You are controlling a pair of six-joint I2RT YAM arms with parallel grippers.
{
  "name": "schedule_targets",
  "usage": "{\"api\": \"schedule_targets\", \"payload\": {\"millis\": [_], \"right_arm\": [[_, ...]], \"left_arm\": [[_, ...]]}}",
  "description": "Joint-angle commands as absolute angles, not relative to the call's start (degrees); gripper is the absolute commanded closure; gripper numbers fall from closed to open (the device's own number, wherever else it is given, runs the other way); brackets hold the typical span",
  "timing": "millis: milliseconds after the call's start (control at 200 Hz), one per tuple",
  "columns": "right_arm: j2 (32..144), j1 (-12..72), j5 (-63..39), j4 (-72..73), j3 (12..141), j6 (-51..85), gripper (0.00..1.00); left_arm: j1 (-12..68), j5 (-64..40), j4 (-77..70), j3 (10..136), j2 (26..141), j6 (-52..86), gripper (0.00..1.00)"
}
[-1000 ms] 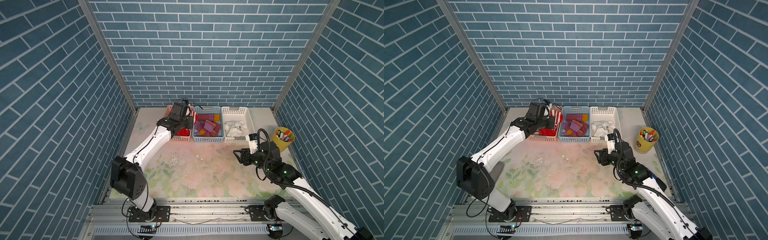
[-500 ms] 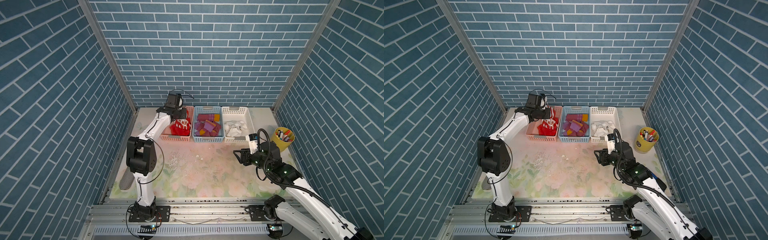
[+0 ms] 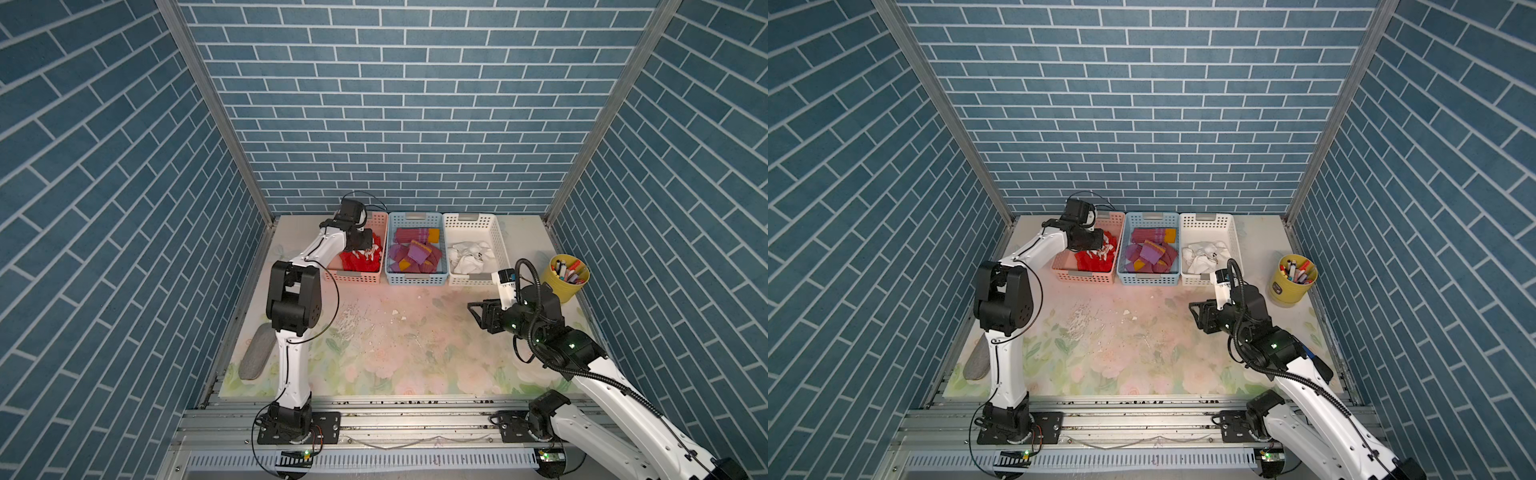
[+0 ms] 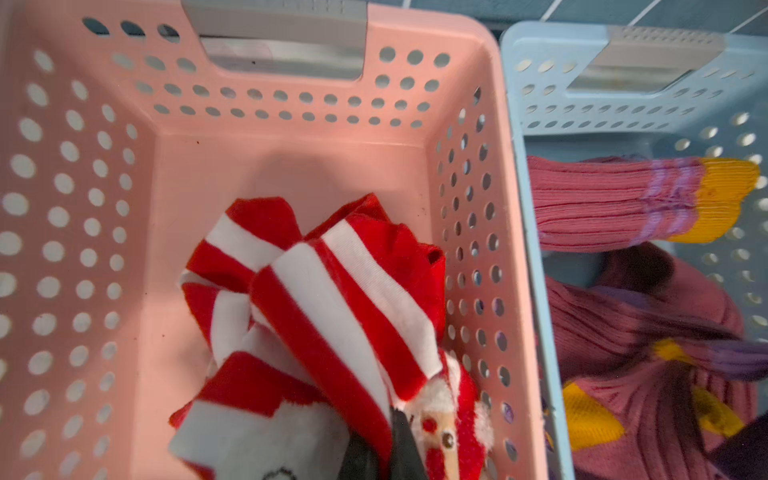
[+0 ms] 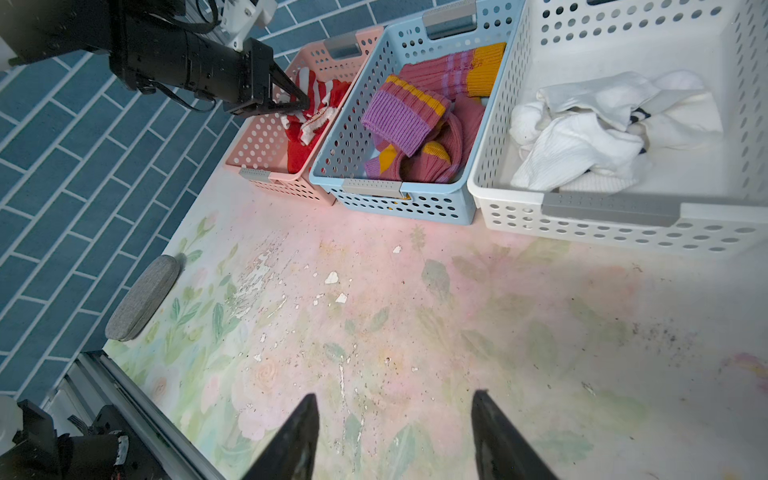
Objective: Sort the socks into the basket by color
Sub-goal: Place the sock in the bin.
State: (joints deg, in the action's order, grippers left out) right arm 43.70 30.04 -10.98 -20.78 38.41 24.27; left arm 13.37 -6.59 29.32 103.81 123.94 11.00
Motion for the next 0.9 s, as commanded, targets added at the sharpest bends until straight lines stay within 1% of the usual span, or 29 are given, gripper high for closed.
{"api": "schedule_targets", "payload": {"millis": [0, 165, 320, 500, 620, 740, 895], "right_arm": [[42.6, 30.0, -10.1, -22.1, 38.7, 26.2, 0.42], [42.4, 30.0, -10.1, -22.3, 38.7, 26.2, 0.41], [42.3, 30.0, -10.0, -22.5, 38.6, 26.2, 0.41], [42.2, 30.0, -9.8, -22.8, 38.8, 26.1, 0.41], [42.0, 30.0, -9.7, -23.0, 38.8, 26.1, 0.41], [41.8, 30.0, -9.5, -23.0, 38.6, 26.1, 0.40], [42.1, 30.0, -9.7, -23.3, 38.8, 25.9, 0.40]], "left_arm": [[13.2, -3.5, 31.5, 105.3, 126.5, 12.0, 0.97], [12.3, -1.3, 33.5, 107.0, 129.0, 11.7, 0.97], [11.3, -1.8, 34.1, 107.9, 130.3, 11.6, 0.97], [10.6, -2.2, 34.8, 109.4, 130.4, 11.2, 0.92], [10.2, -3.9, 35.6, 111.3, 129.6, 10.7, 0.81], [10.2, -7.3, 33.7, 109.7, 127.0, 10.2, 0.62], [10.3, -9.1, 30.2, 105.6, 121.7, 10.3, 0.55]]}}
